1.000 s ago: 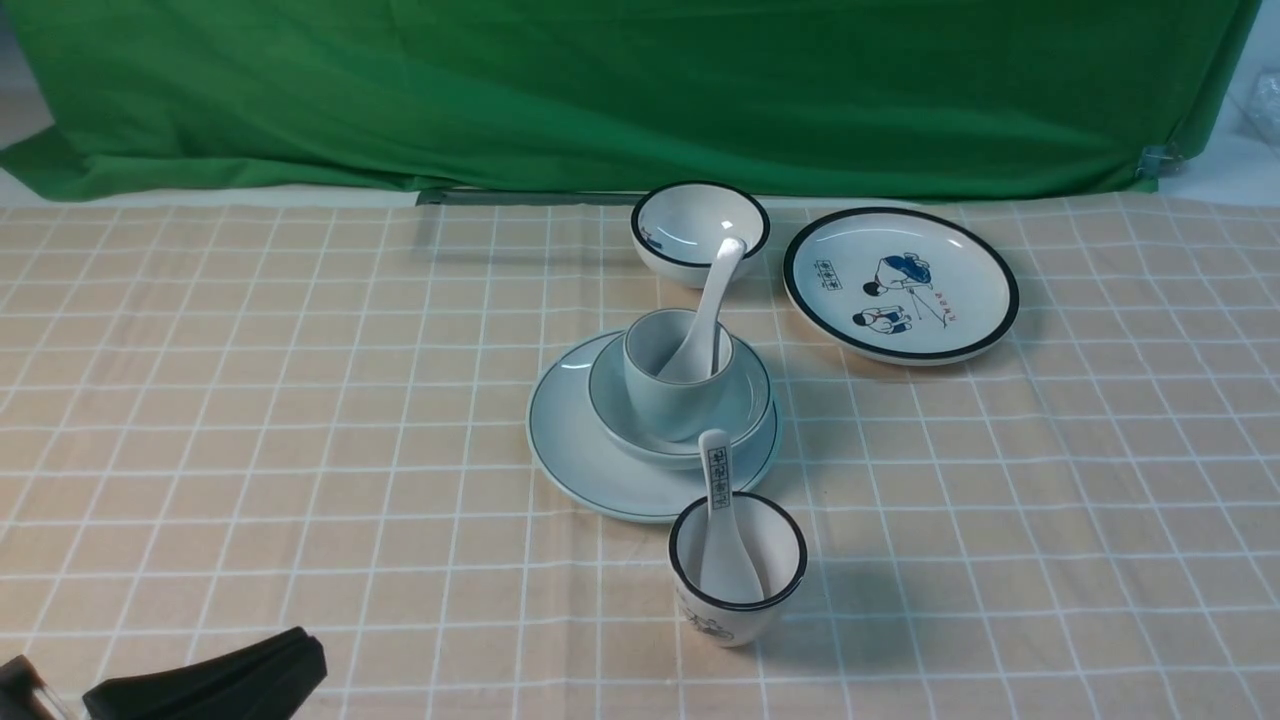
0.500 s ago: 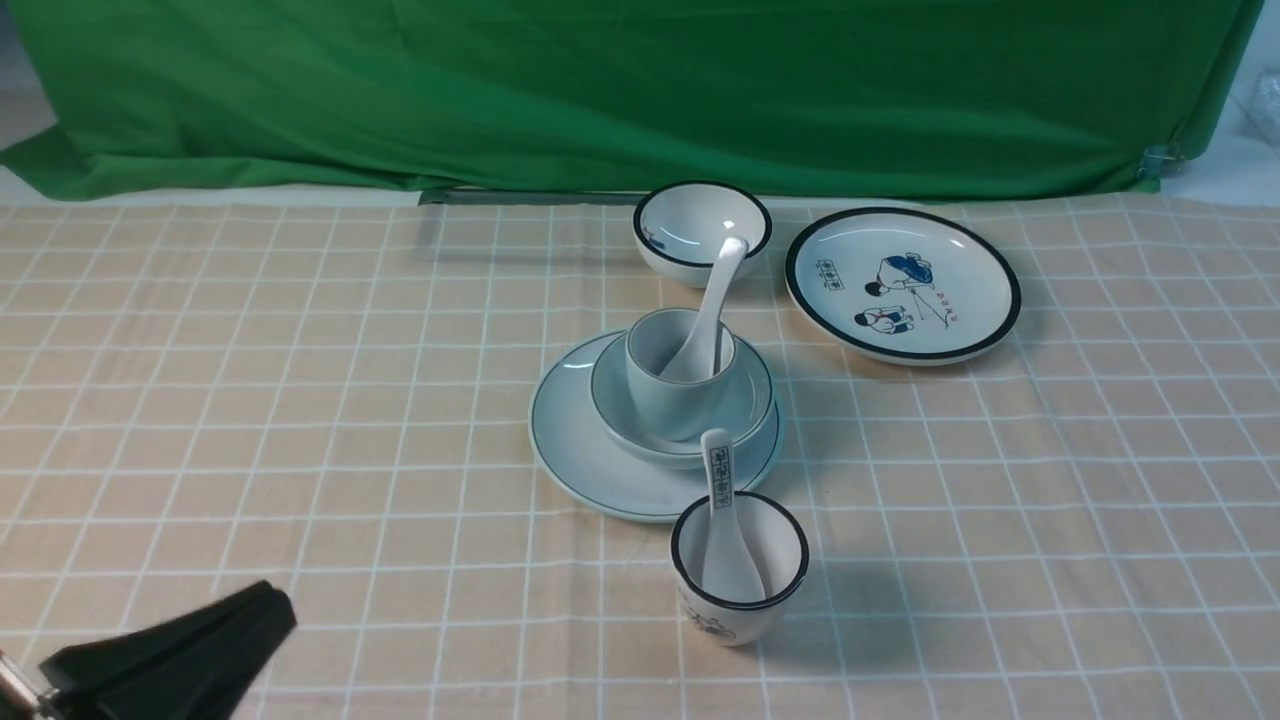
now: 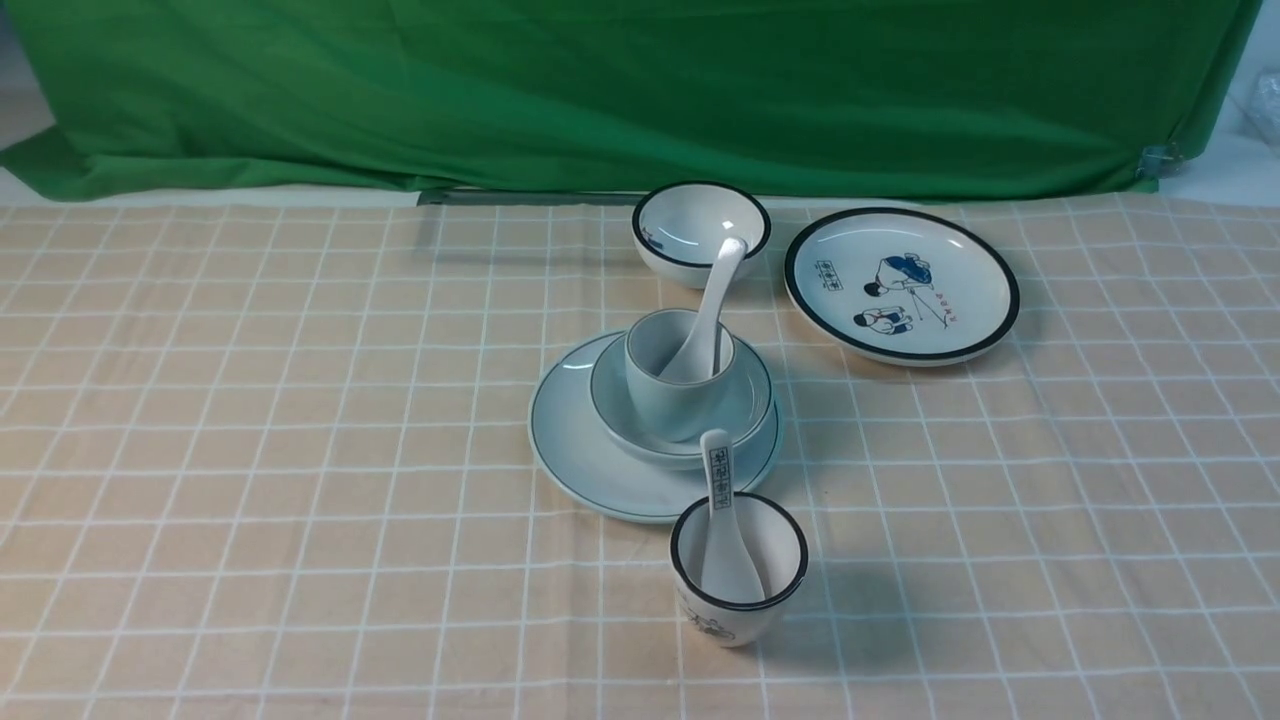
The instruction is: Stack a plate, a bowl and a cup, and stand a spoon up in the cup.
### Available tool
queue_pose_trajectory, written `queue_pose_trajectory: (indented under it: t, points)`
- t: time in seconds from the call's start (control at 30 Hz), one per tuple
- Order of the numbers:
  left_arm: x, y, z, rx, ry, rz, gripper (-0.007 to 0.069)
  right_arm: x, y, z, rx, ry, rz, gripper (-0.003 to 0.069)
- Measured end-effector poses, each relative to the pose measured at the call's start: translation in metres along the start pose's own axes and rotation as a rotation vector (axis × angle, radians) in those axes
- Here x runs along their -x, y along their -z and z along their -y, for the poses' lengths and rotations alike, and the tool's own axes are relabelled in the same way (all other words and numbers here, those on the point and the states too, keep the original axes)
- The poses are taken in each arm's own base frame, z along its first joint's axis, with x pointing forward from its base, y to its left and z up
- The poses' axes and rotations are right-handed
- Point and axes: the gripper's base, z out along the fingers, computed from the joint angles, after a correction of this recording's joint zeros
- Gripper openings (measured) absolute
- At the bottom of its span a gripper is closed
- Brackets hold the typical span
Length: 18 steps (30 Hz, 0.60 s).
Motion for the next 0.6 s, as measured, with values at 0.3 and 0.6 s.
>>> queue_pose_trajectory:
  t: [0.3,0.6]
  points:
    - [-0.0069,0.0004,-0.0002,0.006,0.005,-0.069,0.0004,0.0,0.0,-0.0001,0.001,-0.002,0.0,0.0141]
    - [-0.0068,0.0004,-0.0002,0.006,0.005,-0.068,0.0004,0.0,0.0,-0.0001,0.001,-0.002,0.0,0.0152]
